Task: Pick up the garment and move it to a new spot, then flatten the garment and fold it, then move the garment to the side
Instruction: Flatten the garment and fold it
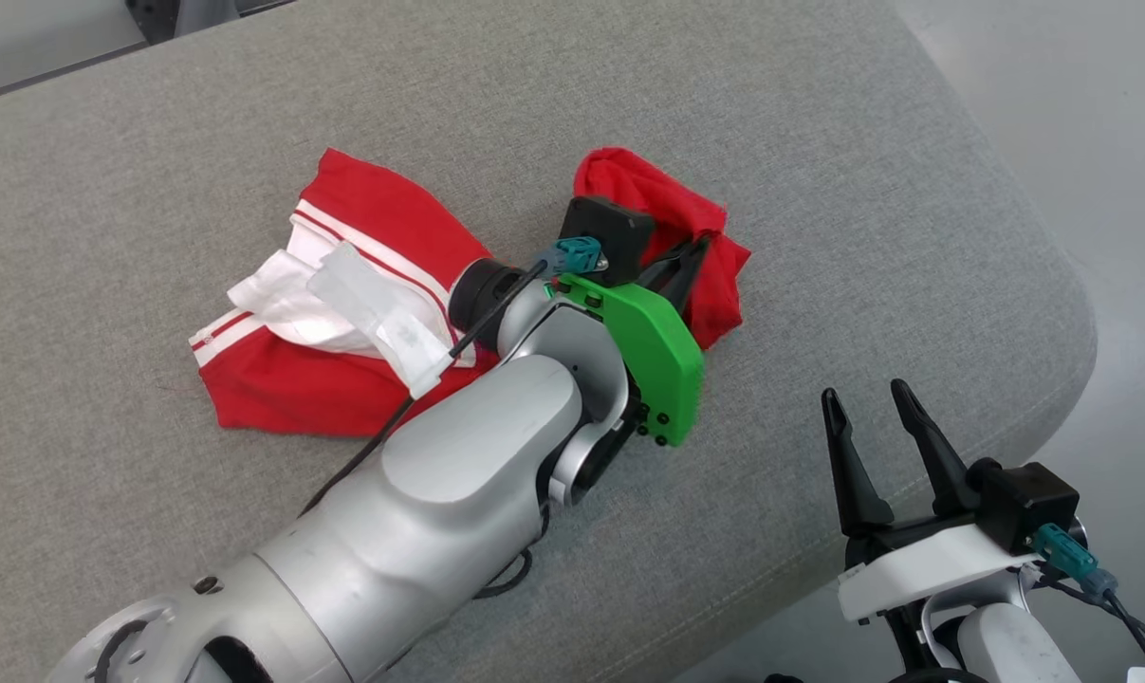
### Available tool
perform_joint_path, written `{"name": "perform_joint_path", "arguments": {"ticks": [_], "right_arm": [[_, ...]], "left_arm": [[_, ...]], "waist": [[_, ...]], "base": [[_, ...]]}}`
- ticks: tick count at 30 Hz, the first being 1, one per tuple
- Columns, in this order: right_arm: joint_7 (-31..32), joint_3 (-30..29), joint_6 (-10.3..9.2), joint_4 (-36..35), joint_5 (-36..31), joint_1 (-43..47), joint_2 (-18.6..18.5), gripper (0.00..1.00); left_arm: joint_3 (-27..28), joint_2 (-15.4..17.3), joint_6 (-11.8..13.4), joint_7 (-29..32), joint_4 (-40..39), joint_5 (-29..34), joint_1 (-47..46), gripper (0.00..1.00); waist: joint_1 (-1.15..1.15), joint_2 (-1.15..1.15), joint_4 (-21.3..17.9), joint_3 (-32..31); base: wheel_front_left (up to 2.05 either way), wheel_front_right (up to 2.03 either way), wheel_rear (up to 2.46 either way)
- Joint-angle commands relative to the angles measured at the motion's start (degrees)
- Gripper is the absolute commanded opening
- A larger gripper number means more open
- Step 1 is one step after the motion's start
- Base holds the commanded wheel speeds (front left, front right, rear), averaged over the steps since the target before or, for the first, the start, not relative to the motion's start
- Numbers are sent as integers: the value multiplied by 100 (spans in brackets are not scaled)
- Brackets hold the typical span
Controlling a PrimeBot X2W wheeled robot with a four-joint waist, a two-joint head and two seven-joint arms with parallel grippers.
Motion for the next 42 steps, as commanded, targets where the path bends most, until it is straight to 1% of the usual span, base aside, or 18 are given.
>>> {"name": "perform_joint_path", "arguments": {"ticks": [1, 7, 10, 12, 13, 14, 15, 17, 19, 22, 25, 29, 33, 34, 37, 42], "right_arm": [[-19, -4, -2, 16, 16, -2, -5, 100], [-19, -30, -2, 24, -4, -8, -5, 100], [-19, -28, -2, 16, -4, -27, -6, 100], [-19, -23, -2, 14, 2, -40, -6, 100], [-19, -14, -2, 11, 9, -53, -5, 100], [-19, 2, -2, 8, 16, -65, -5, 100], [-19, 28, -2, 9, 26, -79, -5, 100], [-19, 108, -2, 27, 56, -115, -6, 100], [-19, 125, -2, 36, 122, -157, -12, 100], [-18, 79, -3, 33, 162, -128, -3, 100], [-19, 37, -4, 19, 176, -82, -2, 100], [-19, -52, -4, 15, 179, -39, -4, 100], [-19, -218, -4, -23, 92, 82, -7, 100], [-19, -283, -4, -36, 53, 114, -8, 100], [-19, -505, -4, -100, -102, 250, -6, 100], [-19, -778, -4, -210, -347, 430, -7, 100]], "left_arm": [[-56, 12, 16, -63, -195, -106, -126, 0], [-407, 13, 165, -133, -1247, -395, -240, 0], [-577, 18, 239, -91, -1808, -414, -160, 0], [-616, 19, 241, -48, -1940, -363, -99, 0], [-637, 20, 192, -21, -2058, -293, -24, 0], [-649, 17, 58, 75, -2151, -217, 123, 0], [-667, 20, -51, 188, -2171, -175, 379, 30], [-634, 20, -281, 421, -2074, 119, 631, 100], [-634, 12, -421, 550, -1951, 319, 923, 100], [-644, 15, -568, 612, -1984, 379, 1189, 100], [-652, 4, -500, 434, -2040, 320, 1200, 100], [-644, 14, -386, 109, -2069, 65, 1071, 100], [-382, 19, -255, -211, -1993, -208, 1080, 100], [-261, 104, -200, -301, -1944, -220, 1093, 100], [-28, 512, -75, -490, -1802, -157, 1098, 100], [92, 1254, 158, -748, -1579, 172, 1060, 100]], "waist": [[0, 0, 24, -47], [0, 0, 75, -123], [0, 0, 83, -110], [0, 0, 81, -101], [0, 0, 79, -90], [0, 0, 71, -75], [0, 0, 49, -58], [0, 0, -21, -8], [0, 0, -72, 34], [0, 0, -63, 66], [0, 0, -33, 95], [0, 0, 34, 79], [0, 0, 105, -16], [0, 0, 127, -50], [0, 0, 200, -150], [0, 0, 260, -327]], "base": [[0, 0, 0], [0, 0, 0], [0, 0, 0], [0, 0, 0], [0, 0, 0], [0, 0, 0], [0, 0, 0], [0, 0, 0], [0, 0, 0], [0, 0, 0], [0, 0, 0], [0, 0, 0], [0, 0, 0], [0, 0, 0], [0, 0, 0], [0, 0, 0]]}}
